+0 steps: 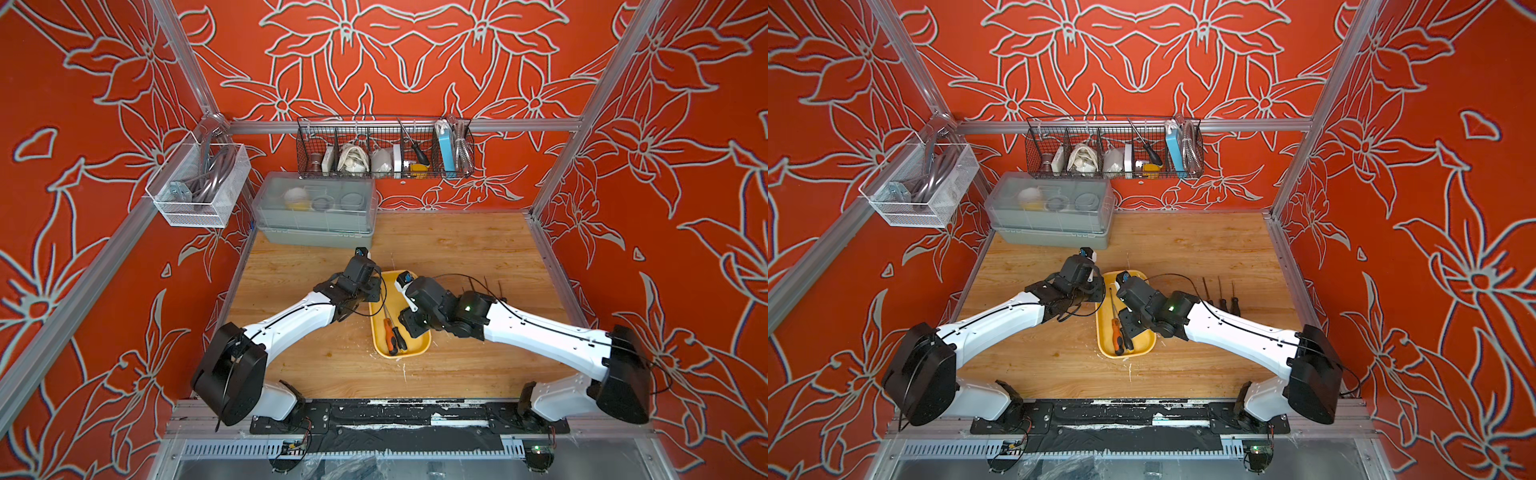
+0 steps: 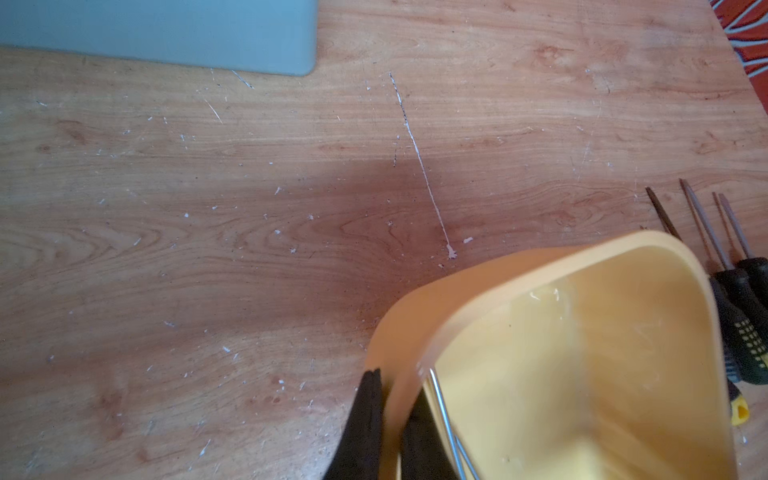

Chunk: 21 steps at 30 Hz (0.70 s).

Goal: Take out the screwdriver from the storage box
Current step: Pick up the screwdriver from the storage box.

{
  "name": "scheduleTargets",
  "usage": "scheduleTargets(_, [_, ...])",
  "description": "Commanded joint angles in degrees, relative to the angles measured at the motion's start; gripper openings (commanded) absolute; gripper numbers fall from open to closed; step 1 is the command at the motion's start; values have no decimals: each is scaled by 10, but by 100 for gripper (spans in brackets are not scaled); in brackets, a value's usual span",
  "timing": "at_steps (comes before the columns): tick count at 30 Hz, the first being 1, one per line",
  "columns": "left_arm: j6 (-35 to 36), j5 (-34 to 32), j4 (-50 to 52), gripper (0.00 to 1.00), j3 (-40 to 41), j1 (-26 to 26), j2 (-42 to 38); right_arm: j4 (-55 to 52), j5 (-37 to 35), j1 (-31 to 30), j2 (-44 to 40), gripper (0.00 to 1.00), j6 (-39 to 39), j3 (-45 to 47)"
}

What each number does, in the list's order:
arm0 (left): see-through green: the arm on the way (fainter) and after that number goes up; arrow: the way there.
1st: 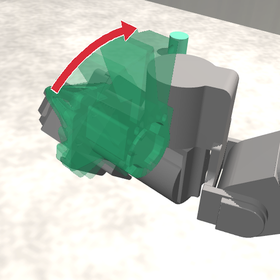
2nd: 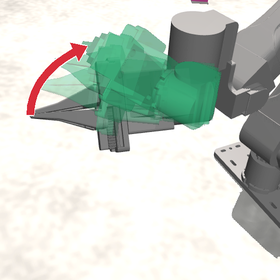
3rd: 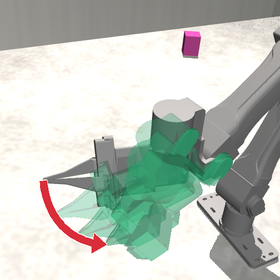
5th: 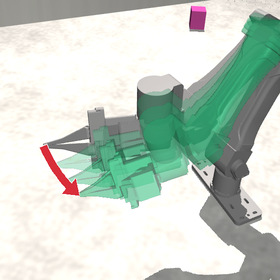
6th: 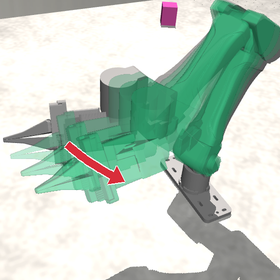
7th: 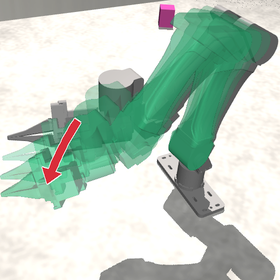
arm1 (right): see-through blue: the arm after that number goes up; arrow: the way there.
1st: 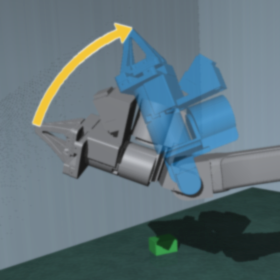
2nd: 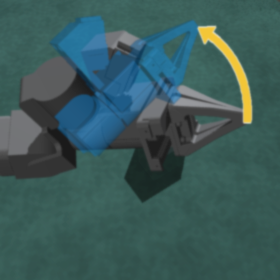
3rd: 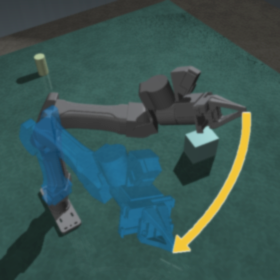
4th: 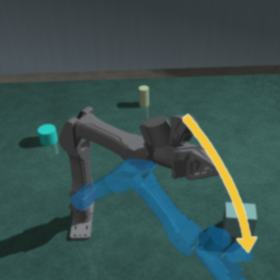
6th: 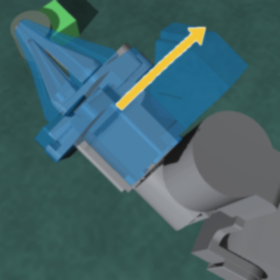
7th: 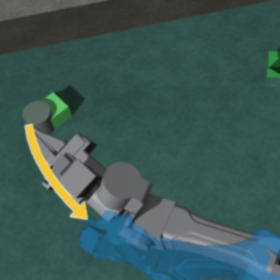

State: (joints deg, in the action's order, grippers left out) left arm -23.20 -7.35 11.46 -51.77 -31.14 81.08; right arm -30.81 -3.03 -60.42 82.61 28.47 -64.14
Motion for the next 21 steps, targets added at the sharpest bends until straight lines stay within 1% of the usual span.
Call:
scheduleTargets(1, [-7, 12, -12, 0, -16, -2, -2, 11, -5, -4, 29, 37, 18, -4])
scheduleTargets(3, [-8, 12, -12, 0, -16, -2, -2, 18, -2, -4, 44, 35, 25, 4])
scheduleTargets(8, [-8, 13, -13, 0, -16, -2, -2, 44, 4, -4, 66, 34, 39, 27])
scheduleTargets(16, [-7, 13, -13, 0, -16, -2, -4, 56, 15, -4, 119, 34, 42, 28])
scheduleTargets(21, [-8, 12, -13, 0, -16, -2, -3, 50, 10, -4, 139, 34, 38, 26])
